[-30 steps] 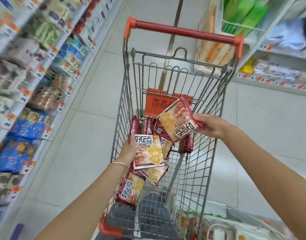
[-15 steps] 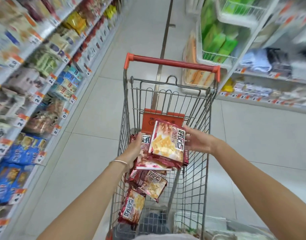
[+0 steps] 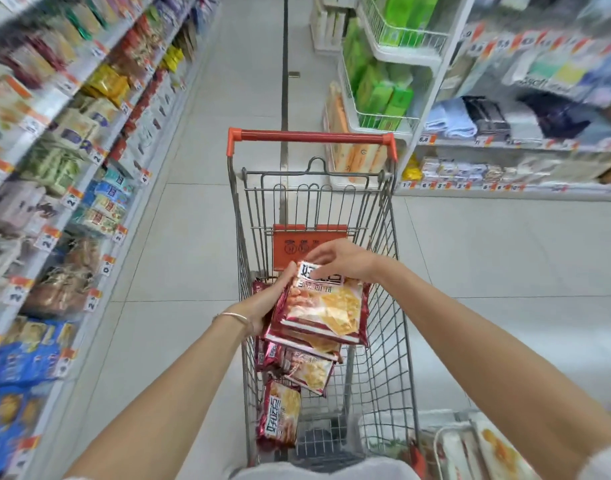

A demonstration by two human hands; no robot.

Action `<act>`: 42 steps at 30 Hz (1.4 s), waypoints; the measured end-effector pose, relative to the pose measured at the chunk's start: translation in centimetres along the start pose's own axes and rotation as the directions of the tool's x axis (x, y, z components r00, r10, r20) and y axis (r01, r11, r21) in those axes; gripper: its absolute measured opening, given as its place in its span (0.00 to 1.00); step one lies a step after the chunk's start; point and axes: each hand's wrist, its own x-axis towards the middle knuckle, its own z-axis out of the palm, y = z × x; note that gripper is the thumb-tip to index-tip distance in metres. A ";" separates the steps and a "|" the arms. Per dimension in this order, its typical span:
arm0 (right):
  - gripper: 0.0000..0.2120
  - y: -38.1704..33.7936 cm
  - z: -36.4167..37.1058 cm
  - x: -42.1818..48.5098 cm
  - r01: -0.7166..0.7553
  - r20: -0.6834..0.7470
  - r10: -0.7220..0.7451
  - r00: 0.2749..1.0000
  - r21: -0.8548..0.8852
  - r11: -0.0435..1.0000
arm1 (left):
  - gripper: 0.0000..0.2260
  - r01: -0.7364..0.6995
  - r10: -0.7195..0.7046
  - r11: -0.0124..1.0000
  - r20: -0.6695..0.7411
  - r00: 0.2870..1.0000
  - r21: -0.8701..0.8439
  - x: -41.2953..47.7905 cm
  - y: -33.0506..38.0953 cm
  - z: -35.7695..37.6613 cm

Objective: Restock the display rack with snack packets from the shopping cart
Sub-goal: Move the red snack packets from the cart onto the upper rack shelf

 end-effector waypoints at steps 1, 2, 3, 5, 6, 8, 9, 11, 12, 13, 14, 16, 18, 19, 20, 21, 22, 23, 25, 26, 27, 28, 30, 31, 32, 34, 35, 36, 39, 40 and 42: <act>0.20 0.1 0.4 -0.3 0.005 -0.006 -0.004 1.000 0.023 1.000 | 0.26 -0.001 0.000 1.000 0.043 0.999 0.021 -0.3 -0.1 0.1; 0.22 0.3 0.9 -0.7 0.011 -0.024 -0.011 1.000 0.030 0.999 | 0.22 -0.006 0.002 0.999 0.077 0.997 0.042 -0.7 -0.2 0.2; 0.25 0.7 1.3 -1.0 0.014 -0.067 -0.013 0.998 0.019 1.000 | 0.21 -0.012 0.009 0.999 0.090 0.996 0.038 -0.7 -0.4 0.1; 0.37 1.6 2.1 -1.9 -0.013 -0.250 0.020 0.968 0.027 1.000 | 0.18 -0.035 0.034 0.999 0.084 0.996 0.011 -0.7 -0.8 0.2; 0.44 2.3 2.4 -2.5 -0.053 -0.328 0.093 0.940 0.130 0.990 | 0.17 -0.045 0.045 0.999 0.067 0.997 -0.006 -0.8 -0.9 0.3; 0.57 4.0 3.1 -4.3 -0.158 -0.280 0.297 0.913 0.429 0.890 | 0.16 -0.067 0.068 0.998 0.030 0.997 -0.014 -1.4 -1.0 0.7; 0.60 4.9 3.7 -5.4 -0.225 -0.166 0.366 0.916 0.543 0.809 | 0.17 -0.068 0.068 0.998 0.023 0.997 -0.017 -1.5 -1.0 1.0; 0.51 6.2 5.5 -8.1 -0.264 -0.031 0.391 0.920 0.689 0.675 | 0.20 -0.063 0.063 0.998 0.051 0.997 0.008 -2.1 -0.9 1.9; 0.44 6.6 6.6 -9.5 -0.224 -0.050 0.387 0.921 0.745 0.628 | 0.23 -0.066 0.064 0.997 0.084 0.994 0.030 -2.6 -0.9 2.5; 0.39 6.8 7.8 -10.9 -0.167 -0.095 0.390 0.916 0.792 0.587 | 0.24 -0.069 0.061 0.996 0.119 0.991 0.062 -3.0 -1.0 3.3; 0.36 6.9 8.9 -12.2 -0.110 -0.139 0.393 0.909 0.828 0.549 | 0.24 -0.071 0.056 0.992 0.150 0.987 0.103 -3.5 -1.2 4.2; 0.33 6.8 10.8 -15.5 -0.018 -0.222 0.424 0.878 0.870 0.492 | 0.19 -0.090 0.054 0.978 0.189 0.980 0.187 -4.9 -1.6 6.3; 0.25 6.8 12.6 -19.2 0.073 -0.296 0.473 0.830 0.898 0.434 | 0.17 -0.115 0.050 0.954 0.231 0.972 0.277 -6.5 -2.2 8.8; 0.21 6.8 13.3 -21.1 0.110 -0.328 0.504 0.799 0.904 0.414 | 0.16 -0.139 0.054 0.936 0.258 0.965 0.324 -7.3 -2.4 10.2; 0.18 6.7 14.0 -23.2 0.145 -0.362 0.536 0.762 0.903 0.404 | 0.15 -0.164 0.055 0.917 0.292 0.955 0.364 -8.3 -2.7 11.8; 0.16 6.6 14.6 -25.5 0.183 -0.398 0.569 0.720 0.899 0.397 | 0.15 -0.188 0.052 0.899 0.331 0.942 0.395 -9.4 -3.0 13.4; 0.15 6.5 15.1 -28.0 0.218 -0.429 0.597 0.678 0.893 0.394 | 0.14 -0.214 0.050 0.882 0.368 0.928 0.419 -10.7 -3.2 15.2; 0.14 6.4 15.7 -30.7 0.248 -0.457 0.621 0.637 0.884 0.396 | 0.14 -0.245 0.053 0.866 0.408 0.911 0.436 -11.8 -3.5 17.1; 0.14 6.1 17.0 -36.1 0.315 -0.505 0.657 0.560 0.863 0.394 | 0.15 -0.310 0.051 0.830 0.489 0.871 0.464 -14.5 -4.2 21.0; 0.14 5.9 17.6 -38.9 0.352 -0.525 0.671 0.524 0.851 0.390 | 0.15 -0.341 0.049 0.814 0.531 0.846 0.469 -16.1 -4.7 23.0; 0.13 5.7 18.3 -41.6 0.392 -0.544 0.683 0.487 0.835 0.385 | 0.15 -0.376 0.049 0.799 0.572 0.819 0.470 -17.5 -5.1 25.0; 0.12 5.5 18.8 -44.2 0.431 -0.561 0.696 0.448 0.818 0.382 | 0.14 -0.409 0.047 0.784 0.612 0.789 0.466 -19.1 -5.5 27.0; 0.12 4.8 19.7 -49.5 0.495 -0.603 0.705 0.374 0.772 0.398 | 0.13 -0.481 0.045 0.755 0.696 0.717 0.446 -22.9 -6.3 30.8; 0.12 4.4 20.1 -52.3 0.521 -0.629 0.699 0.341 0.745 0.416 | 0.13 -0.522 0.046 0.736 0.737 0.674 0.431 -25.0 -6.4 32.5; 0.12 3.8 20.5 -55.0 0.543 -0.656 0.687 0.312 0.717 0.437 | 0.14 -0.564 0.049 0.715 0.776 0.629 0.412 -27.4 -6.7 34.2; 0.14 2.4 21.3 -60.5 0.567 -0.706 0.662 0.252 0.662 0.490 | 0.23 -0.654 0.061 0.655 0.836 0.545 0.379 -31.9 -7.0 37.5; 0.14 1.8 21.7 -63.2 0.572 -0.730 0.647 0.219 0.633 0.521 | 0.26 -0.696 0.075 0.625 0.860 0.505 0.354 -34.0 -7.1 39.1; 0.15 1.2 22.1 -65.9 0.576 -0.756 0.627 0.187 0.602 0.553 | 0.26 -0.724 0.086 0.611 0.882 0.462 0.320 -35.9 -7.3 40.8; 0.17 0.7 23.4 -73.9 0.569 -0.803 0.587 0.101 0.531 0.629 | 0.25 -0.780 0.105 0.577 0.925 0.366 0.243 -41.1 -8.8 46.3; 0.18 0.8 23.9 -76.5 0.574 -0.808 0.583 0.085 0.518 0.634 | 0.22 -0.792 0.104 0.569 0.937 0.333 0.219 -42.8 -9.7 48.1; 0.19 1.4 24.7 -81.4 0.585 -0.813 0.580 0.058 0.498 0.640 | 0.16 -0.803 0.121 0.564 0.943 0.309 0.191 -45.6 -11.5 51.9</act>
